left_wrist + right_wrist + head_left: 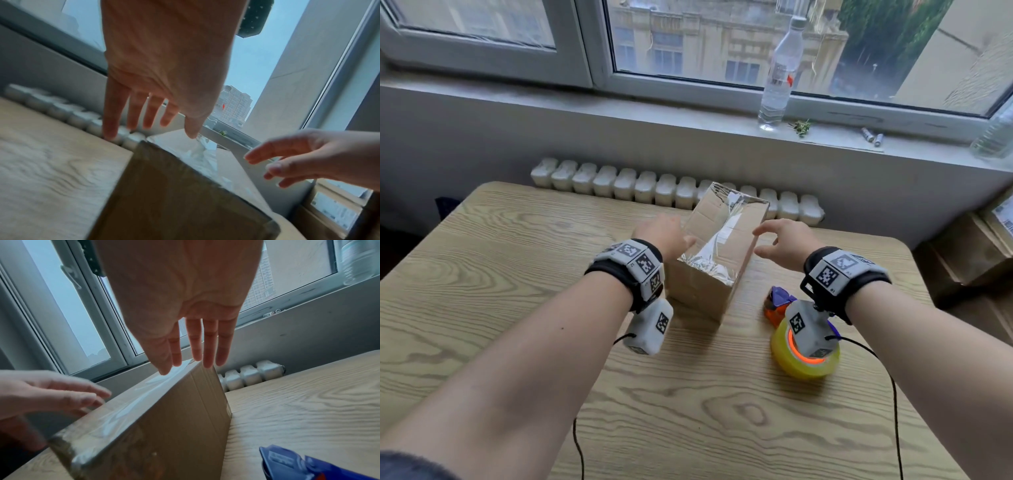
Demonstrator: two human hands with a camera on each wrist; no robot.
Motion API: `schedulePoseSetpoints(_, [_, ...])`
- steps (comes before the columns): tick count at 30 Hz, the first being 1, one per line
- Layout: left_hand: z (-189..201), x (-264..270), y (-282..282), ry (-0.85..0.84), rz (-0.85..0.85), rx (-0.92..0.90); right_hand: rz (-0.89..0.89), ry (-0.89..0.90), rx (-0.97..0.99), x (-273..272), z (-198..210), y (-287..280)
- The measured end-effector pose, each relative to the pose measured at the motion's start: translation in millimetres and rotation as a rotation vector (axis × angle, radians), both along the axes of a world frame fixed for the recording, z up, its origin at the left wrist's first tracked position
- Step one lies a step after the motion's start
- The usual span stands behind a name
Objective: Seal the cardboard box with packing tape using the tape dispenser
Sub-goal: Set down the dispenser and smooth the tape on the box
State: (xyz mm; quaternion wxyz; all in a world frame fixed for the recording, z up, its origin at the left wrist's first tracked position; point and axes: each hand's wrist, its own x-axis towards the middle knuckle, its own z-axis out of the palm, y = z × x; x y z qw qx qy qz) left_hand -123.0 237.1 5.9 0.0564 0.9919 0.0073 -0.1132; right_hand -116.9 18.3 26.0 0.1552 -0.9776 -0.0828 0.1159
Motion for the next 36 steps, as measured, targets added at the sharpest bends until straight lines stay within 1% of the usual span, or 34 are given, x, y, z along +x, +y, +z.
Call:
schedulePoseSetpoints(2, [1,5,-13,-0.074,-0.006,-0.033,0.006,0.010,-0.014,5,0,0])
schedulePoseSetpoints(3, [0,9,-16,-0.078,-0.024,-0.033,0.008,0.016,-0.020,8,-1,0])
schedulePoseSetpoints(7, [-4,25,-18,-0.030,-0.042,-0.014,0.014,0.056,-0.022,19,-6,-1])
schedulePoseSetpoints(13, [-8,48,-24,0.032,0.007,-0.094,-0.045,0.098,0.022,41,-17,9])
schedulePoseSetpoints(15, [-9,55,-25,0.048,0.026,-0.144,-0.075,0.115,0.054,49,-20,10])
schedulePoseSetpoints(18, [-8,64,-25,0.070,0.085,-0.310,-0.117,0.121,0.080,62,-26,11])
schedulePoseSetpoints(20, [-9,67,-25,0.104,0.104,-0.388,-0.150,0.102,0.085,69,-31,13])
schedulePoseSetpoints(23, [-15,68,-26,0.152,0.114,-0.388,-0.150,0.098,0.070,78,-34,18])
schedulePoseSetpoints(28, [-17,73,-23,0.159,0.126,-0.425,-0.099,0.024,-0.088,99,-38,35])
schedulePoseSetpoints(31, [-17,74,-23,0.157,0.120,-0.419,-0.107,0.004,-0.150,115,-39,44])
schedulePoseSetpoints(36, [-18,76,-22,0.159,0.108,-0.355,-0.088,-0.055,-0.144,132,-38,41])
